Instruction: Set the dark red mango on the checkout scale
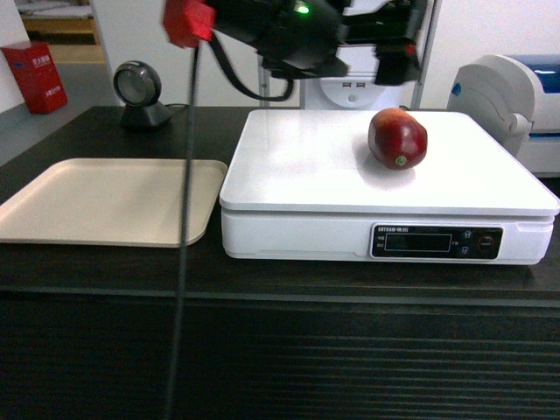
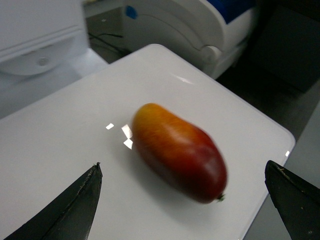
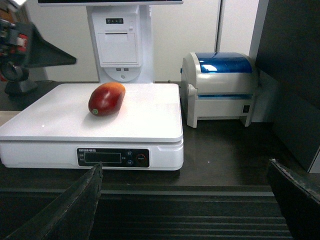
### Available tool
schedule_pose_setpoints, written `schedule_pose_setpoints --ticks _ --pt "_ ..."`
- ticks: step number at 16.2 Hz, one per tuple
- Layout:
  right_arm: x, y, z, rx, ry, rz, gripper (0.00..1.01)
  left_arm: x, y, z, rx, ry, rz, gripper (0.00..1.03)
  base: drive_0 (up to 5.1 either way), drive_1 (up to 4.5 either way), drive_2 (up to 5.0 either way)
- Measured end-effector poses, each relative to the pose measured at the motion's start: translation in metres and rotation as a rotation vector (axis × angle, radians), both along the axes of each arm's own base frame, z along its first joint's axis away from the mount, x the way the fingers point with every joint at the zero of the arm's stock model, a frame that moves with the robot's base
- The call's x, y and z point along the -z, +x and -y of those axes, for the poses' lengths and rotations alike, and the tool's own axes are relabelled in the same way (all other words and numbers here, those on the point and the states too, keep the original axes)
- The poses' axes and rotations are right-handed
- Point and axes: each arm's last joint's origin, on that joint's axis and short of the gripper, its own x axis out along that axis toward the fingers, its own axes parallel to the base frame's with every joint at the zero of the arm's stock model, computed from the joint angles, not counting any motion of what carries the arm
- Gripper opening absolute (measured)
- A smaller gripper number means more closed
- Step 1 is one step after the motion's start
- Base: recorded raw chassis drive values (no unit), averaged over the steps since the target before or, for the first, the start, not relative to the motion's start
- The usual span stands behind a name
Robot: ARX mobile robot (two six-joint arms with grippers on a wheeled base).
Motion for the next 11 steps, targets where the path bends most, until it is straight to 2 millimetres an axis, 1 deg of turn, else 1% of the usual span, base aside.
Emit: schedule_pose_setpoints --ticks 2,3,5,6,9,10,11 --pt "0.0 0.0 0.0 0.0 0.0 0.0 0.98 -0.011 0.0 -0.042 -0.071 -0.016 0.022 0.98 0.0 0.0 0.0" --pt "0.0 0.0 0.0 0.0 0.0 0.0 0.98 -0.015 -0.003 -0.06 -0.115 -0.015 0.024 0.98 0.0 0.0 0.0" --pt "0.0 0.0 0.0 0.0 0.0 0.0 0.98 -0.024 -0.016 -0.092 -0.219 -0.04 0.02 0.98 0.0 0.0 0.0" --pt "0.0 0.0 0.0 0.0 0.0 0.0 0.98 -0.03 -0.026 -0.108 -0.29 -0.054 0.037 0.98 0.0 0.0 0.0" --pt "0.0 0.0 0.0 0.0 0.0 0.0 0.98 -0.053 -0.064 -0.17 -0.55 -0.064 0.136 0.98 0.0 0.0 0.0" --pt "0.0 0.0 0.0 0.0 0.0 0.0 0.98 -0.055 -0.077 -0.188 -0.629 -0.053 0.157 0.98 0.0 0.0 0.0" --pt "0.0 0.0 0.0 0.0 0.0 0.0 0.98 -0.054 -0.09 -0.2 -0.694 -0.045 0.196 0.97 0.0 0.0 0.0"
